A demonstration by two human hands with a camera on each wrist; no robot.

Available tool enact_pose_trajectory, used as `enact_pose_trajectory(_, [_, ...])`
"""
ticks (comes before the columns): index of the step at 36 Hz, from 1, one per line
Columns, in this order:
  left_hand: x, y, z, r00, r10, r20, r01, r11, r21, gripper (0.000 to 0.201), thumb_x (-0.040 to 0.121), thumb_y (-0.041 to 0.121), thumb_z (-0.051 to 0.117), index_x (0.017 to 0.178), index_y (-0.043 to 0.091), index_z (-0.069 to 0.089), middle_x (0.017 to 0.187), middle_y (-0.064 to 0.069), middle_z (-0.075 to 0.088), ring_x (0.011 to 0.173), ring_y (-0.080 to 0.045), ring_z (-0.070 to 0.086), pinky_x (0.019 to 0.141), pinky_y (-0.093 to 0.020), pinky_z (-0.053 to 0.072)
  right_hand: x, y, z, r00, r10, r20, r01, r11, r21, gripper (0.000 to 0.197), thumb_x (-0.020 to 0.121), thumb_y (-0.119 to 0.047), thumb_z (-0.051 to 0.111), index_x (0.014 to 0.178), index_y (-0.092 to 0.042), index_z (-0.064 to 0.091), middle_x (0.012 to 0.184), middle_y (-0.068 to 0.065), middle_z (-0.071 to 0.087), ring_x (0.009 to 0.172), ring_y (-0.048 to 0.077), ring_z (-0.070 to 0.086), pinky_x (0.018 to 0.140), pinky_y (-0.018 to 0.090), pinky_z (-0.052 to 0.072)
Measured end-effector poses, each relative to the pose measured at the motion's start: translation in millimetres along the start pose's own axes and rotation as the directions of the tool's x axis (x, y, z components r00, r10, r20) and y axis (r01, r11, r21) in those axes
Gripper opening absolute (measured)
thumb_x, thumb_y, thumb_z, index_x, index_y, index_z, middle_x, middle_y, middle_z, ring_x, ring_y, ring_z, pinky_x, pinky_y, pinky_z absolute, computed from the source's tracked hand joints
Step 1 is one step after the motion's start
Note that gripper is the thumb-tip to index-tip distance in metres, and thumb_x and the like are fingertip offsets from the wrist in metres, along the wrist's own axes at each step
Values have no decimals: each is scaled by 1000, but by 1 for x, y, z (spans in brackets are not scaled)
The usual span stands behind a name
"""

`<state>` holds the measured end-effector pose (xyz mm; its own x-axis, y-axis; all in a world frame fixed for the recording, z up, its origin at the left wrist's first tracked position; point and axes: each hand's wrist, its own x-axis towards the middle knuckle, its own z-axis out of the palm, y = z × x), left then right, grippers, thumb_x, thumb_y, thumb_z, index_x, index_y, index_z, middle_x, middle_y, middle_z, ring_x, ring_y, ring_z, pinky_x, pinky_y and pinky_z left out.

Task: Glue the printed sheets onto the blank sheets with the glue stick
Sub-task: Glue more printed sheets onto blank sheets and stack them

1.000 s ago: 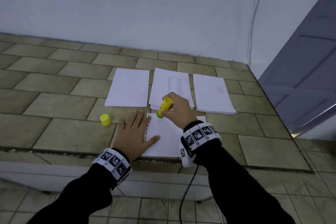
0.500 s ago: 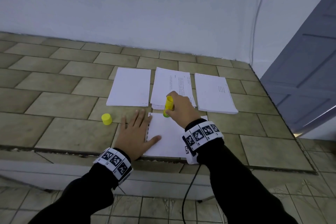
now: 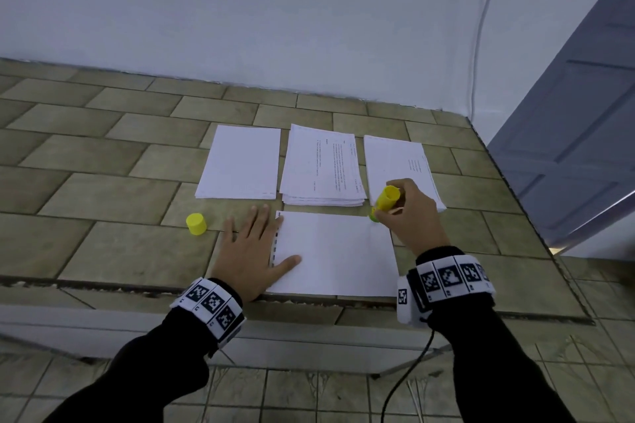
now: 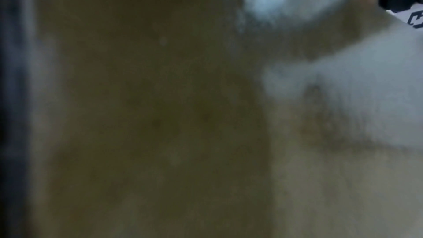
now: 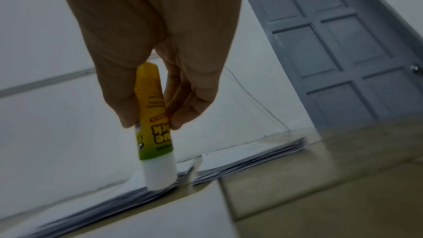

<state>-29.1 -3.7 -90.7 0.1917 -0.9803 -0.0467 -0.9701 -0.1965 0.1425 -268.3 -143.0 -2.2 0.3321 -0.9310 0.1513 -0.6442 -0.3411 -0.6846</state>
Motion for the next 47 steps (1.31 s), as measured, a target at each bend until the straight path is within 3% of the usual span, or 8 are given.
enact_pose_trajectory(4, [0, 0, 0, 1000, 4, 1, -4, 1000, 9, 118, 64, 93, -13, 157, 23, 6, 165, -3, -1, 151, -21, -4, 118, -56, -2, -7, -22, 19, 991, -129, 31, 129, 991, 25, 17, 80, -11, 73, 92, -1, 66, 91, 13, 64, 89, 30, 60, 81, 47, 49])
enact_pose_trajectory(10, [0, 2, -3, 999, 2, 36, -3, 1000, 27, 124, 56, 95, -17, 157, 25, 0, 164, -1, -10, 151, -20, -10, 119, -56, -4, -21, -61, 55, 930, -224, 291, 188, 971, 147, 20, 83, -21, 73, 87, -8, 58, 86, 6, 64, 82, 17, 62, 79, 38, 54])
enact_pose_trajectory(17, [1, 0, -2, 1000, 12, 23, -12, 1000, 2, 122, 58, 97, -13, 157, 27, -1, 164, -2, -9, 151, -20, -9, 118, -57, -4, -26, -79, 83, 886, -270, 377, 241, 963, 123, 22, 84, -25, 71, 86, -16, 51, 86, 7, 62, 84, 22, 61, 79, 45, 53])
enact_pose_trajectory(22, [0, 0, -2, 1000, 1, 26, -1, 1000, 10, 124, 58, 97, -13, 157, 25, 5, 165, -2, -6, 151, -20, -8, 118, -56, -4, -27, -71, 75, 899, -254, 356, 233, 967, 102, 21, 86, -22, 68, 85, -19, 48, 85, 3, 60, 83, 20, 60, 79, 43, 53])
enact_pose_trajectory(30, [0, -1, -1, 999, -5, 34, 4, 1000, 15, 122, 57, 96, -13, 157, 27, 2, 164, -1, -8, 151, -19, -10, 117, -54, -8, -28, -18, 34, 968, -170, 186, 157, 984, 83, 17, 80, -12, 68, 79, -1, 55, 75, 13, 61, 72, 28, 60, 70, 46, 52])
enact_pose_trajectory(38, [0, -3, 2, 1000, 17, -17, -17, 1000, -2, 115, 66, 93, -9, 156, 24, 12, 165, -4, 2, 151, -23, 0, 118, -57, -2, -31, 29, -2, 997, -60, 51, 60, 998, -3, 13, 81, -14, 72, 83, -7, 60, 75, 6, 64, 72, 20, 61, 66, 30, 49])
enact_pose_trajectory(43, [-1, -2, 3, 997, 23, -68, -25, 999, -24, 89, 85, 71, -5, 155, 23, 21, 164, -5, 11, 151, -24, 5, 118, -58, 7, -36, 20, 2, 994, -108, 34, 106, 994, 39, 12, 81, -12, 71, 81, -8, 60, 76, 6, 64, 73, 21, 62, 67, 35, 53])
enact_pose_trajectory(47, [-1, -2, 2, 998, 24, -63, -24, 1000, -4, 80, 86, 54, -6, 156, 24, 18, 164, -5, 11, 151, -24, 5, 119, -57, 7, -44, -8, 24, 970, -201, 140, 176, 969, 173, 13, 79, -13, 74, 88, -9, 66, 86, 2, 69, 78, 15, 66, 74, 35, 57])
